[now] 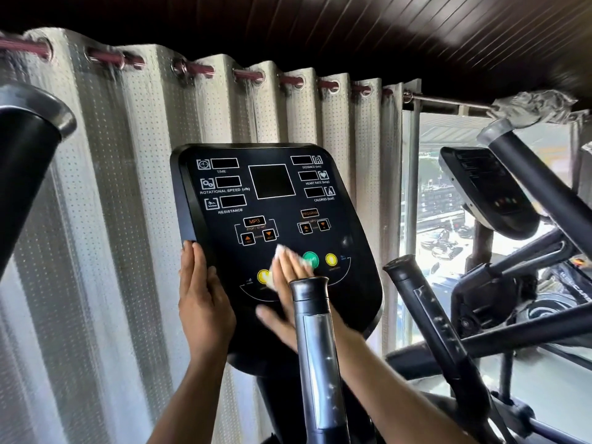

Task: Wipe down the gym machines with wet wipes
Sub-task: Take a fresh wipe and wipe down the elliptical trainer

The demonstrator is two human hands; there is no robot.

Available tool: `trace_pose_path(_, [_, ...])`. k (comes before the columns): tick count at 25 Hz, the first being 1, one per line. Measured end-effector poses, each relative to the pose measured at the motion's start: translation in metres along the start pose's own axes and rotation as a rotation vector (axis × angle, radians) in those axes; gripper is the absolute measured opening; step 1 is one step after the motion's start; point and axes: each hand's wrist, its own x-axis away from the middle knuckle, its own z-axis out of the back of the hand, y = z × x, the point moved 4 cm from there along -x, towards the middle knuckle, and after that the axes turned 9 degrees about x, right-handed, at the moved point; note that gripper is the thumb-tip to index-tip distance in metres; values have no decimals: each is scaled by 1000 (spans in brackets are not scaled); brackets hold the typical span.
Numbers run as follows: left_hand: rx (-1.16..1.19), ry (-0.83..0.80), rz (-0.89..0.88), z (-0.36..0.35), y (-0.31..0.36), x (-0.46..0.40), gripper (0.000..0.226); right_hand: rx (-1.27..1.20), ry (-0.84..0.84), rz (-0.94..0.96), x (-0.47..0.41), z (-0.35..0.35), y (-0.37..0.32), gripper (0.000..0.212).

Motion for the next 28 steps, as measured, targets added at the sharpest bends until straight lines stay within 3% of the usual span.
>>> trace_pose_path(2, [-6,-6,16,-2,-1,0,49,3,-128,99,46,0,9,81])
trace_pose_path(3, [-6,-8,26,-1,-1,0,49,61,-102,101,50,8,27,90])
trace_pose_path(6, [10,-2,29,0,-1,-1,49,70,-30,-315,12,14,91,113])
trace_pose_path(8, [22,-9,35,0,0,-2,49,17,63,-371,-14,13,85,112])
trace_pose_path(11, [-31,-46,58,0,9,-1,50,-137,176,-191,-10,18,32,65])
trace_pose_path(12, [-78,-73,86,3,12,-2,52,-118,239,-137,5,28,18,68])
trace_pose_path(13, [-125,-111,109,7,18,-2,53,-172,212,-91,22,29,12,72])
trace_pose_path(15, [-198,-241,176,13,32,8,56,-40,135,-22,50,19,24,74])
trace_pose_path(17, [-302,-374,198,27,52,24,59,21,-100,67,68,-6,39,63])
trace_pose_path(18, [-366,-456,156,36,65,30,61,-29,-134,60,73,-13,44,67])
trace_pose_path(20, [-520,-591,16,58,99,33,64,122,-109,53,77,-14,38,76])
trace_pose_path(22, [-711,-636,-140,78,143,28,65,188,-60,91,75,-8,24,78])
trace_pose_path(25, [-1001,-629,-389,107,211,17,63,149,8,230,66,-6,9,66])
trace_pose_path(28, [-1086,-485,-596,140,250,-25,62,-119,35,212,53,-6,-10,51])
